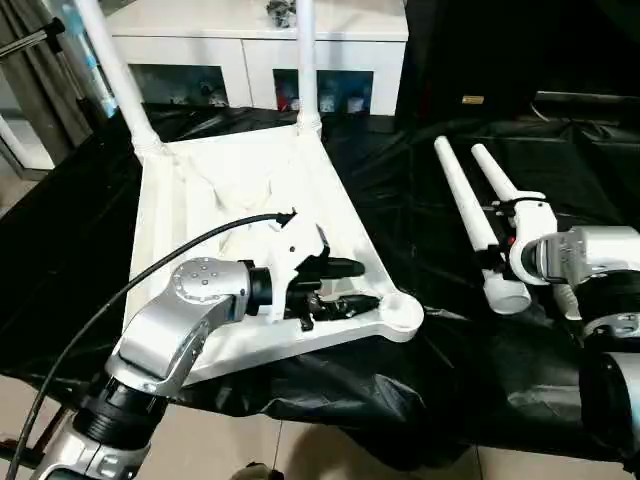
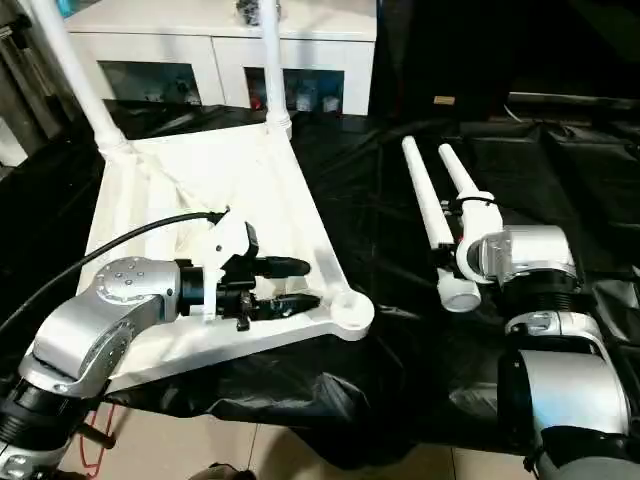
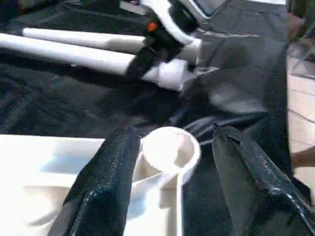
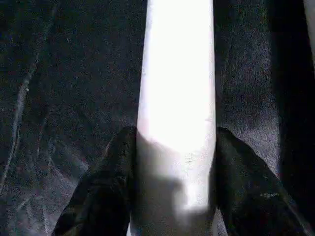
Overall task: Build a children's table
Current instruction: Pick table leg
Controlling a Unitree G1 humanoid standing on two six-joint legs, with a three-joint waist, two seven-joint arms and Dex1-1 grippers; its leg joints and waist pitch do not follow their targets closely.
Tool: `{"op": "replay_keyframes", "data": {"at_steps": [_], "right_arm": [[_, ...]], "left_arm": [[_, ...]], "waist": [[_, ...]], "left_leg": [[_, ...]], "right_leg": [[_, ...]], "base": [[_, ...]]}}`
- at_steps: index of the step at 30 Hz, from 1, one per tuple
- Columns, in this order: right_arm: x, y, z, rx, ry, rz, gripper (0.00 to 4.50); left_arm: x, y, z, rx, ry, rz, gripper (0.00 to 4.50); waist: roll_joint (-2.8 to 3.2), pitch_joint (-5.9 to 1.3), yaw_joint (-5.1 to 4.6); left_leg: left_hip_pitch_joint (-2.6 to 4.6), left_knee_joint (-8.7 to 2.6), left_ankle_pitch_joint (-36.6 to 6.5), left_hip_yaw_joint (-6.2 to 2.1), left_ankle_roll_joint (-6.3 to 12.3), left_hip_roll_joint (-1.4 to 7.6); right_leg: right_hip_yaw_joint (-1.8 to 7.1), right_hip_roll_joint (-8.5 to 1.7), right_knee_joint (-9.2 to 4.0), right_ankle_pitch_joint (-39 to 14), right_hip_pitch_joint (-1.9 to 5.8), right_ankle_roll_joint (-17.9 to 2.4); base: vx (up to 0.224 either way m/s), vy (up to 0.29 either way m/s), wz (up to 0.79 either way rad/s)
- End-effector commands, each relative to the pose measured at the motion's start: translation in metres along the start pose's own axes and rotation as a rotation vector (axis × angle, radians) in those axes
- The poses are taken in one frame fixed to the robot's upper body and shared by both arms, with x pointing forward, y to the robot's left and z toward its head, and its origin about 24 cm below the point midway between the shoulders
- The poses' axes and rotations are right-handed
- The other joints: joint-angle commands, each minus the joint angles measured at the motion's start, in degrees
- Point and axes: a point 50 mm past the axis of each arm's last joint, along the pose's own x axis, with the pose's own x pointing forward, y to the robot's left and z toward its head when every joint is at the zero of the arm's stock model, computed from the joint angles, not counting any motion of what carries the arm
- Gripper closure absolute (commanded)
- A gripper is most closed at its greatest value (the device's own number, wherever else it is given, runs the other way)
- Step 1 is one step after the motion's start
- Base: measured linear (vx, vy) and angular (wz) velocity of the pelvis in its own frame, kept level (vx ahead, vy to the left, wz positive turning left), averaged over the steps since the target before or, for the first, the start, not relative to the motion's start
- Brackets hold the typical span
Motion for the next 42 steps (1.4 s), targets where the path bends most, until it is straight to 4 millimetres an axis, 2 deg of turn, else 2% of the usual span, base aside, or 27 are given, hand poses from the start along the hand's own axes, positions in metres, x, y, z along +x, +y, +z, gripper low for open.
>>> {"op": "replay_keyframes", "data": {"at_steps": [1, 3, 4, 5, 6, 7, 8, 9, 11, 12, 13, 15, 19, 20, 21, 23, 25, 27, 30, 31, 34, 35, 36, 37, 39, 40, 42], "right_arm": [[-0.008, 0.016, 0.017, 0.056, -0.221, 0.206, 2.61], [-0.009, 0.017, 0.017, 0.061, -0.236, 0.22, 2.61], [-0.012, 0.02, 0.019, 0.084, -0.3, 0.28, 2.61], [-0.018, 0.028, 0.02, 0.094, -0.385, 0.393, 2.61], [-0.018, 0.028, 0.02, 0.094, -0.385, 0.393, 2.61], [-0.032, 0.047, 0.014, 0.069, -0.483, 0.623, 2.61], [-0.033, 0.048, 0.013, 0.066, -0.488, 0.638, 2.61], [-0.04, 0.057, 0.008, 0.056, -0.508, 0.748, 2.62], [-0.05, 0.069, 0.002, 0.039, -0.514, 0.89, 2.62], [-0.05, 0.069, 0.001, 0.038, -0.514, 0.896, 2.62], [-0.054, 0.074, -0.002, 0.03, -0.518, 0.945, 2.62], [-0.061, 0.083, -0.007, -0.001, -0.518, 1.039, 2.62], [-0.069, 0.092, -0.012, -0.017, -0.523, 1.121, 2.62], [-0.069, 0.093, -0.012, -0.022, -0.523, 1.128, 2.62], [-0.071, 0.096, -0.014, -0.033, -0.516, 1.142, 2.62], [-0.072, 0.099, -0.016, -0.052, -0.506, 1.152, 2.62], [-0.071, 0.102, -0.017, -0.077, -0.495, 1.133, 2.62], [-0.069, 0.104, -0.016, -0.108, -0.49, 1.111, 2.62], [-0.067, 0.109, -0.015, -0.131, -0.499, 1.083, 2.62], [-0.064, 0.12, -0.011, -0.183, -0.527, 1.0, 2.62], [-0.063, 0.127, -0.007, -0.214, -0.544, 0.951, 2.62], [-0.06, 0.141, -0.002, -0.273, -0.571, 0.866, 2.62], [-0.06, 0.141, -0.002, -0.273, -0.571, 0.866, 2.63], [-0.058, 0.156, 0.003, -0.313, -0.606, 0.802, 2.63], [-0.058, 0.156, 0.003, -0.313, -0.606, 0.802, 2.63], [-0.058, 0.168, 0.007, -0.321, -0.635, 0.764, 2.63], [-0.058, 0.179, 0.01, -0.338, -0.669, 0.71, 2.63]], "left_arm": [[0.003, 0.025, 0.018, -0.002, -0.099, 0.199, 1.79], [0.003, 0.026, 0.019, -0.006, -0.106, 0.206, 1.79], [0.006, 0.029, 0.023, -0.022, -0.133, 0.232, 1.79], [0.009, 0.031, 0.029, -0.08, -0.185, 0.249, 1.79], [0.009, 0.031, 0.029, -0.08, -0.185, 0.249, 1.79], [0.017, 0.033, 0.039, -0.208, -0.272, 0.233, 1.79], [0.018, 0.033, 0.039, -0.217, -0.277, 0.231, 1.79], [0.022, 0.032, 0.042, -0.283, -0.307, 0.208, 1.79], [0.027, 0.032, 0.046, -0.37, -0.345, 0.177, 1.79], [0.028, 0.032, 0.046, -0.374, -0.347, 0.176, 1.79], [0.03, 0.033, 0.048, -0.405, -0.362, 0.17, 1.79], [0.036, 0.037, 0.051, -0.459, -0.395, 0.177, 1.79], [0.041, 0.036, 0.054, -0.479, -0.396, 0.149, 1.79], [0.042, 0.034, 0.055, -0.482, -0.402, 0.132, 1.79], [0.043, 0.031, 0.058, -0.491, -0.417, 0.101, 1.79], [0.045, 0.027, 0.063, -0.51, -0.432, 0.06, 1.79], [0.047, 0.023, 0.065, -0.521, -0.441, 0.036, 1.79], [0.049, 0.02, 0.067, -0.54, -0.447, 0.009, 2.07], [0.049, 0.02, 0.067, -0.541, -0.444, 0.015, 2.17], [0.05, 0.029, 0.065, -0.568, -0.434, 0.133, 2.24], [0.05, 0.035, 0.063, -0.596, -0.431, 0.211, 2.44], [0.052, 0.045, 0.064, -0.625, -0.43, 0.335, 2.5], [0.052, 0.045, 0.064, -0.625, -0.43, 0.335, 2.53], [0.051, 0.057, 0.064, -0.656, -0.45, 0.477, 2.55], [0.051, 0.057, 0.064, -0.656, -0.45, 0.477, 2.56], [0.05, 0.066, 0.062, -0.676, -0.458, 0.613, 2.57], [0.047, 0.072, 0.059, -0.642, -0.434, 0.705, 2.57]], "waist": [[-0.05, -4.4, 0.12], [-0.31, -4.57, 0.32], [-0.44, -4.62, 0.34], [-0.96, -4.61, 0.27], [-0.76, -4.66, 0.68], [-0.76, -4.75, 1.02], [-0.76, -4.75, 1.02], [-0.94, -4.85, 1.27], [-0.61, -4.78, 1.65], [-0.68, -4.69, 1.61], [-0.42, -4.55, 1.82], [-0.66, -4.29, 2.12], [-0.72, -4.1, 2.11], [-0.68, -4.15, 2.1], [-1.27, -4.22, 2.02], [-0.82, -4.22, 2.12], [-0.8, -4.22, 2.03], [-1.11, -4.23, 1.97], [-1.08, -4.26, 2.0], [-1.06, -4.25, 1.88], [-1.22, -4.22, 1.62], [-0.85, -4.18, 1.62], [-0.81, -4.1, 1.52], [-0.64, -4.11, 1.47], [-0.7, -4.04, 1.35], [-0.97, -4.22, 1.48], [-0.95, -4.34, 1.28]], "left_leg": [[1.74, -3.09, -10.55, -1.2, -0.3, 2.24], [1.59, -3.09, -9.93, -1.35, 0.24, 2.34], [1.36, -3.12, -8.42, -1.32, 1.21, 2.29], [1.14, -2.99, -7.47, -1.27, 1.91, 2.24], [1.27, -2.84, -7.28, -1.15, 2.41, 2.27], [1.16, -2.68, -6.05, -1.12, 3.84, 2.3], [1.16, -2.68, -6.05, -1.12, 3.84, 2.3], [1.12, -2.67, -5.23, -1.18, 4.85, 2.43], [1.02, -2.72, -4.92, -1.33, 5.93, 2.5], [1.14, -2.64, -5.45, -1.07, 5.91, 2.32], [1.36, -2.75, -6.93, -1.2, 5.29, 2.5], [1.58, -3.07, -9.23, -1.42, 3.55, 2.51], [1.72, -3.5, -10.14, -1.62, 2.21, 2.6], [1.59, -3.54, -10.05, -1.66, 1.93, 2.6], [1.4, -3.6, -9.48, -1.63, 2.06, 2.57], [1.36, -3.55, -8.96, -1.71, 2.23, 2.56], [1.2, -3.54, -8.62, -1.72, 2.3, 2.49], [1.21, -3.46, -8.44, -1.61, 2.38, 2.42], [1.17, -3.41, -7.6, -1.61, 2.57, 2.44], [1.14, -3.43, -7.41, -1.64, 2.47, 2.54], [1.33, -3.48, -8.14, -1.61, 1.95, 2.5], [1.29, -3.54, -8.3, -1.68, 1.85, 2.43], [1.24, -3.55, -8.52, -1.69, 1.43, 2.5], [1.4, -3.65, -9.11, -1.75, 0.88, 2.39], [1.37, -3.71, -9.58, -1.8, 0.58, 2.4], [1.24, -3.79, -8.94, -1.82, 0.86, 2.38], [1.13, -3.82, -7.71, -1.89, 0.81, 2.33]], "right_leg": [[2.02, -3.69, -4.64, -7.9, 2.79, -12.67], [2.03, -3.91, -4.38, -6.72, 3.12, -12.57], [1.93, -3.87, -4.37, -5.46, 3.16, -12.92], [1.86, -3.85, -4.17, -4.6, 3.31, -13.59], [1.99, -4.07, -4.3, -4.59, 3.23, -13.56], [1.9, -4.01, -4.14, -4.05, 3.27, -13.77], [1.9, -4.01, -4.14, -4.05, 3.27, -13.77], [1.81, -4.01, -3.98, -3.31, 3.31, -13.82], [1.62, -3.94, -4.04, -4.15, 3.0, -14.34], [1.64, -3.7, -4.4, -5.28, 2.84, -14.08], [1.69, -3.87, -4.73, -8.1, 2.66, -13.87], [1.71, -4.08, -5.42, -14.08, 2.56, -11.86], [1.82, -4.25, -5.91, -17.3, 2.37, -9.68], [1.81, -4.31, -5.82, -17.25, 2.38, -9.65], [1.8, -4.3, -5.75, -16.38, 2.55, -9.53], [1.79, -4.42, -5.52, -15.76, 2.44, -9.83], [1.81, -4.45, -5.63, -15.3, 2.49, -9.71], [1.85, -4.46, -5.67, -15.16, 2.5, -9.69], [1.84, -4.46, -5.57, -14.48, 2.45, -9.77], [1.87, -4.38, -5.43, -13.93, 2.42, -9.78], [1.89, -4.36, -5.59, -14.38, 2.35, -9.65], [1.88, -4.31, -5.55, -14.77, 2.35, -9.45], [1.87, -4.23, -5.64, -14.9, 2.11, -9.18], [1.92, -4.34, -5.78, -15.5, 2.2, -8.69], [1.91, -4.21, -5.86, -15.68, 2.13, -8.43], [1.99, -4.31, -5.66, -14.0, 2.41, -8.18], [1.93, -4.12, -5.36, -11.31, 2.46, -8.15]], "base": [[0.0, 0.0, 0.0], [0.0, 0.0, 0.0], [0.0, 0.0, 0.0], [0.0, 0.0, 0.0], [0.0, 0.0, 0.0], [0.0, 0.0, 0.0], [0.0, 0.0, 0.0], [0.0, 0.0, 0.0], [0.0, 0.0, 0.0], [0.0, 0.0, 0.0], [0.0, 0.0, 0.0], [0.0, 0.0, 0.0], [0.0, 0.0, 0.0], [0.0, 0.0, 0.0], [0.0, 0.0, 0.0], [0.0, 0.0, 0.0], [0.0, 0.0, 0.0], [0.0, 0.0, 0.0], [0.0, 0.0, 0.0], [0.0, 0.0, 0.0], [0.0, 0.0, 0.0], [0.0, 0.0, 0.0], [0.0, 0.0, 0.0], [0.0, 0.0, 0.0], [0.0, 0.0, 0.0], [0.0, 0.0, 0.0], [0.0, 0.0, 0.0]]}}
